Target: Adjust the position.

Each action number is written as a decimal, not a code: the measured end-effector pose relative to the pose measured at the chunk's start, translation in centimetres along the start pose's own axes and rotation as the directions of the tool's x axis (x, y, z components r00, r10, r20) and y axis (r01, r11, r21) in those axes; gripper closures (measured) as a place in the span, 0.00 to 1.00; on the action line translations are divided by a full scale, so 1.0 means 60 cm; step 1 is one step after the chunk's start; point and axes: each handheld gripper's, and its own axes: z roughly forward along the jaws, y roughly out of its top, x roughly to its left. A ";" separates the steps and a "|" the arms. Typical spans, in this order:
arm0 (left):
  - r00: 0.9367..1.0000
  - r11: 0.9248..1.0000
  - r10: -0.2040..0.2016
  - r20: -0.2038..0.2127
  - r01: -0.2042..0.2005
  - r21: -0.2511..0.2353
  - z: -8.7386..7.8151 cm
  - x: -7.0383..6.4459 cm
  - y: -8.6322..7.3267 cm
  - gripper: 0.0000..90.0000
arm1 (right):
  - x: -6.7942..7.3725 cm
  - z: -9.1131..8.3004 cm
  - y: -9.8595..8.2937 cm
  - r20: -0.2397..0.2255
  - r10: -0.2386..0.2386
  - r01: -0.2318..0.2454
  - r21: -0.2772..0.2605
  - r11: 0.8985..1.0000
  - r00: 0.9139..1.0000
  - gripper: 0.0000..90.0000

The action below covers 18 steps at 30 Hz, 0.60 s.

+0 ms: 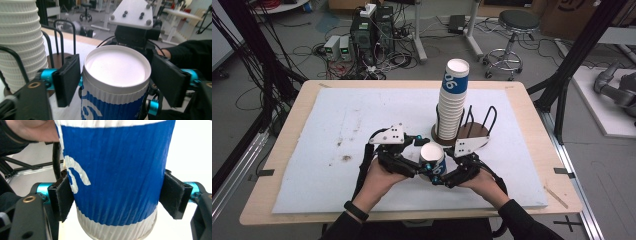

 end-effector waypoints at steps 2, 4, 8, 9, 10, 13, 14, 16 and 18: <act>1.000 0.999 0.005 0.007 -0.006 0.051 0.001 -0.002 0.006 0.24 | 0.001 0.000 0.001 -0.009 -0.011 0.011 0.018 1.000 1.000 0.26; 0.999 0.991 0.028 0.021 -0.030 0.131 0.004 -0.004 0.013 0.22 | 0.004 0.001 0.003 -0.013 -0.016 0.017 0.053 0.998 1.000 0.26; 0.996 0.960 0.091 0.009 -0.090 0.265 0.013 -0.012 0.019 0.22 | 0.009 0.004 0.007 -0.026 -0.054 0.057 0.126 0.990 0.998 0.26; 0.996 0.958 0.092 0.008 -0.091 0.273 0.016 -0.014 0.018 0.22 | 0.010 0.004 0.008 -0.029 -0.066 0.069 0.140 0.988 0.997 0.26; 0.995 0.952 0.099 0.015 -0.099 0.288 0.017 -0.014 0.018 0.23 | 0.011 0.004 0.009 -0.032 -0.073 0.077 0.152 0.985 0.997 0.26; 0.992 0.940 0.116 0.038 -0.122 0.320 0.021 -0.016 0.016 0.30 | 0.013 0.002 0.012 -0.039 -0.084 0.090 0.169 0.982 0.996 0.26; 0.992 0.940 0.116 0.038 -0.122 0.320 0.021 -0.016 0.016 0.31 | 0.012 0.002 0.012 -0.041 -0.084 0.090 0.169 0.982 0.996 0.26; 0.992 0.945 0.121 0.044 -0.129 0.301 0.020 -0.015 0.016 0.31 | 0.013 0.000 0.013 -0.040 -0.086 0.091 0.168 0.982 0.996 0.24; 0.991 0.952 0.123 0.048 -0.131 0.278 0.016 -0.012 0.016 0.31 | 0.012 -0.002 0.013 -0.036 -0.081 0.086 0.153 0.984 0.996 0.22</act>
